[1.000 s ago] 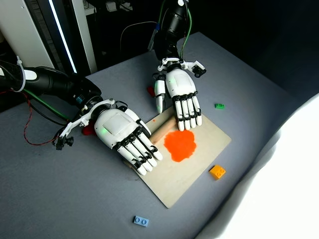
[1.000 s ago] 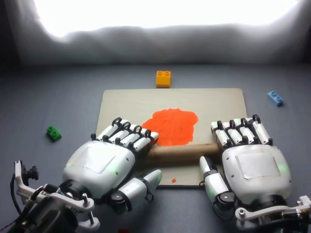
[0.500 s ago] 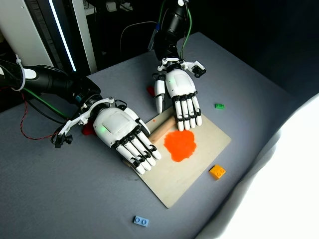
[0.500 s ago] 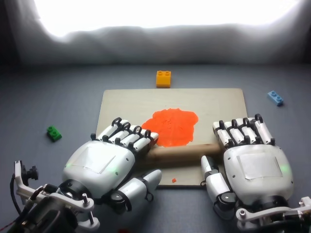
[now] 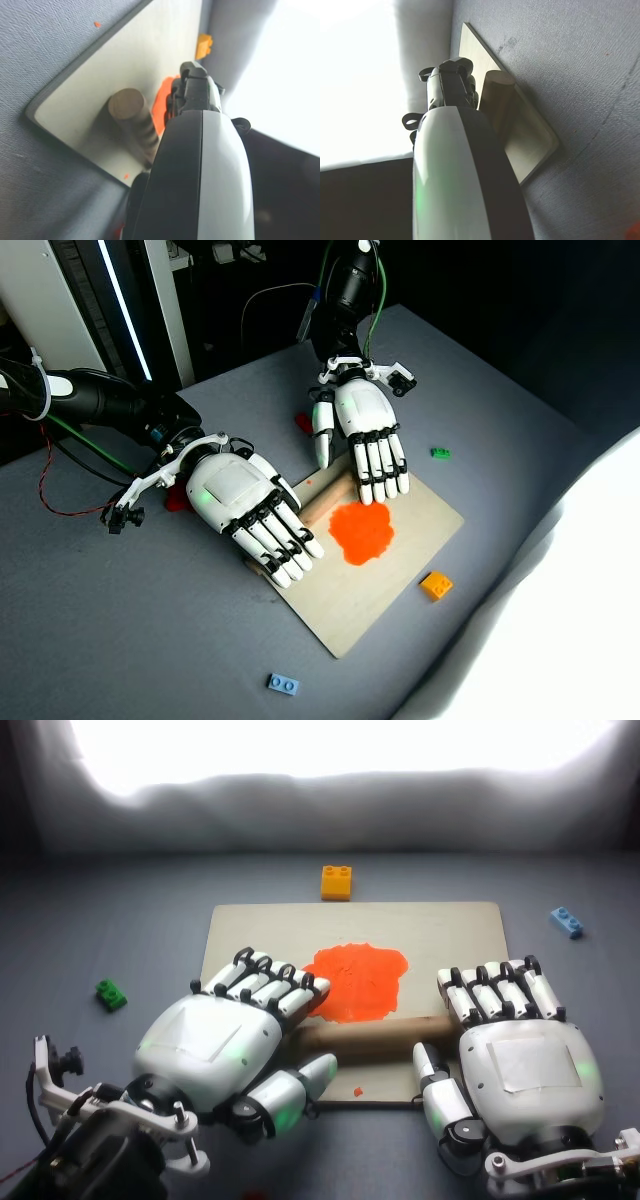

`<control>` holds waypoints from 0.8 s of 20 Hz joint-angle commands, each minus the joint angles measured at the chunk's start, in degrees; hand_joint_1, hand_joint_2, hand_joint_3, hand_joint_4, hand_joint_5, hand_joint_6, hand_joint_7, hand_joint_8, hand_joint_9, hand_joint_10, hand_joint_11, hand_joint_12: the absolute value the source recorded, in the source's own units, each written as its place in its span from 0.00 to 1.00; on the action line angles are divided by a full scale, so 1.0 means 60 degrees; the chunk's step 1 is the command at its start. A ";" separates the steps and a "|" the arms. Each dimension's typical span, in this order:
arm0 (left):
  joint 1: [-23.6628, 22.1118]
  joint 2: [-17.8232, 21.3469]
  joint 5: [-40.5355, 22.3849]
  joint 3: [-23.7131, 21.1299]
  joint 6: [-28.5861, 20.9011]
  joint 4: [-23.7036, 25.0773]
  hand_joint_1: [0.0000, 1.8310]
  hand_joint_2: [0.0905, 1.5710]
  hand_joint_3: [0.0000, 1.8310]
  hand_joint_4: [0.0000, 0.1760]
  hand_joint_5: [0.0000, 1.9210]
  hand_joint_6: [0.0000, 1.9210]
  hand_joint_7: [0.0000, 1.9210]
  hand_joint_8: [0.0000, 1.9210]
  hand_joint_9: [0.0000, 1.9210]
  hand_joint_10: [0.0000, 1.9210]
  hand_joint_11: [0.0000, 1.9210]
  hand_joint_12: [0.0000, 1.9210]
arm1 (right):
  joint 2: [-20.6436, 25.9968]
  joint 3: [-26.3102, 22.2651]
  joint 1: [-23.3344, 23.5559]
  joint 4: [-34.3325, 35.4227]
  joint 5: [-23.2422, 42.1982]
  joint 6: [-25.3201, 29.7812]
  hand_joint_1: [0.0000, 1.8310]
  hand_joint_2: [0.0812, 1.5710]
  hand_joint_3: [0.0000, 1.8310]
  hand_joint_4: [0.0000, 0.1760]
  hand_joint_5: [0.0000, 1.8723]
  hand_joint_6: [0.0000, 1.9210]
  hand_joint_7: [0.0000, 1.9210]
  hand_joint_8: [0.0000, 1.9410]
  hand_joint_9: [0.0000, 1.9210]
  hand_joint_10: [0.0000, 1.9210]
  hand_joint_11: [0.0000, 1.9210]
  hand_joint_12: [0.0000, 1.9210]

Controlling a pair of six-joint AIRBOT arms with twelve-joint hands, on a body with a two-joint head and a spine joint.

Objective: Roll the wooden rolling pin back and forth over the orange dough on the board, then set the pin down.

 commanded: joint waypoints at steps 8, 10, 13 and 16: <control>-0.0727 0.0421 -0.0307 0.0063 0.0081 0.0422 0.00 0.99 0.00 0.00 0.12 0.00 0.12 0.00 0.09 0.00 0.00 0.14 | 0.0201 -0.0010 0.0209 -0.0816 0.0929 -0.0078 0.00 1.00 0.04 0.00 0.16 0.00 0.17 0.00 0.13 0.00 0.00 0.25; -0.0949 0.0564 -0.0032 0.0068 0.0112 0.0421 0.00 0.99 0.00 0.00 0.12 0.00 0.12 0.00 0.09 0.00 0.00 0.13 | 0.0269 -0.0010 0.0285 -0.0816 0.0930 -0.0077 0.00 1.00 0.04 0.00 0.17 0.00 0.17 0.00 0.13 0.00 0.00 0.25; -0.1329 0.0777 0.0586 0.0117 0.0118 0.0416 0.00 0.99 0.00 0.00 0.12 0.00 0.12 0.00 0.09 0.00 0.00 0.13 | 0.0357 -0.0014 0.0409 -0.0817 0.0961 -0.0066 0.00 1.00 0.05 0.00 0.17 0.00 0.18 0.00 0.13 0.00 0.00 0.25; -0.1854 0.1049 0.1408 0.0160 0.0233 0.0419 0.00 0.99 0.00 0.00 0.12 0.00 0.12 0.00 0.09 0.00 0.00 0.12 | 0.0482 -0.0052 0.0539 -0.0817 0.0987 -0.0041 0.00 1.00 0.04 0.00 0.17 0.00 0.19 0.00 0.15 0.00 0.00 0.32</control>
